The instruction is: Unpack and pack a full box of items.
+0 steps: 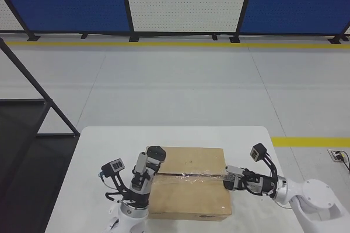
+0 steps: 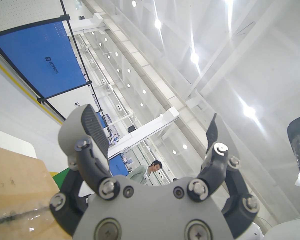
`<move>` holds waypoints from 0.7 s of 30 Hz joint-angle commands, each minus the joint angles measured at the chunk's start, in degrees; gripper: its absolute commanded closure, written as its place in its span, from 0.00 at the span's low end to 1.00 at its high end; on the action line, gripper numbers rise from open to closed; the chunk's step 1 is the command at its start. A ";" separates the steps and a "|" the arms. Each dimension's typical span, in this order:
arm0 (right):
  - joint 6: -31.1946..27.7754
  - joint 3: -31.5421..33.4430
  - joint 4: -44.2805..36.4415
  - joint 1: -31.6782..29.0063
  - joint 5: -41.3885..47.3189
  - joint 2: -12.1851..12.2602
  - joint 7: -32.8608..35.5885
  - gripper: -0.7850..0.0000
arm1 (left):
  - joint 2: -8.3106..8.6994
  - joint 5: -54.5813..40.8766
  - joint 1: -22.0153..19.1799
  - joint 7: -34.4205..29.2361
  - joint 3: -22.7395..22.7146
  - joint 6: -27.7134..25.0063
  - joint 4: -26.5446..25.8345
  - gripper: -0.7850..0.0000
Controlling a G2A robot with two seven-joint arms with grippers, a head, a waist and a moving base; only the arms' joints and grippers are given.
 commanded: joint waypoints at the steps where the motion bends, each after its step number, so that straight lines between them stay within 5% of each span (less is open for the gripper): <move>1: 0.10 0.15 -0.10 -0.20 -0.09 0.06 0.01 0.00 | -0.04 -0.09 0.05 -0.18 -0.12 -0.02 0.01 0.00; 5: 0.41 0.41 -0.01 -0.45 -0.45 0.18 -0.03 0.06 | -0.12 -0.41 0.10 -0.43 -0.40 0.02 0.14 0.00; 7: 0.46 0.38 -0.03 -0.52 -0.37 0.21 0.05 0.52 | -0.16 -0.57 0.10 -0.54 -0.56 0.02 0.27 0.00; 9: 0.58 0.33 -0.10 -0.54 -0.52 0.23 0.05 0.56 | -0.20 -0.61 0.09 -0.64 -0.63 0.05 0.31 0.00; 14: 1.24 0.14 -0.10 -0.26 -1.33 0.31 -0.26 0.52 | -0.33 -0.65 0.08 -0.87 -0.80 0.15 0.45 0.00; 15: 1.36 0.08 -0.09 -0.23 -1.41 0.31 -0.30 0.45 | -0.35 -0.68 0.08 -0.86 -0.82 0.14 0.46 0.00; 17: 1.78 -0.04 -0.07 -0.08 -1.85 0.34 -0.37 0.00 | -0.40 -0.75 0.11 -0.90 -0.81 0.20 0.52 0.00; 21: 2.24 -0.14 0.17 0.08 -1.95 0.40 -0.15 0.00 | -0.48 -0.78 0.12 -1.16 -0.97 0.30 0.52 0.00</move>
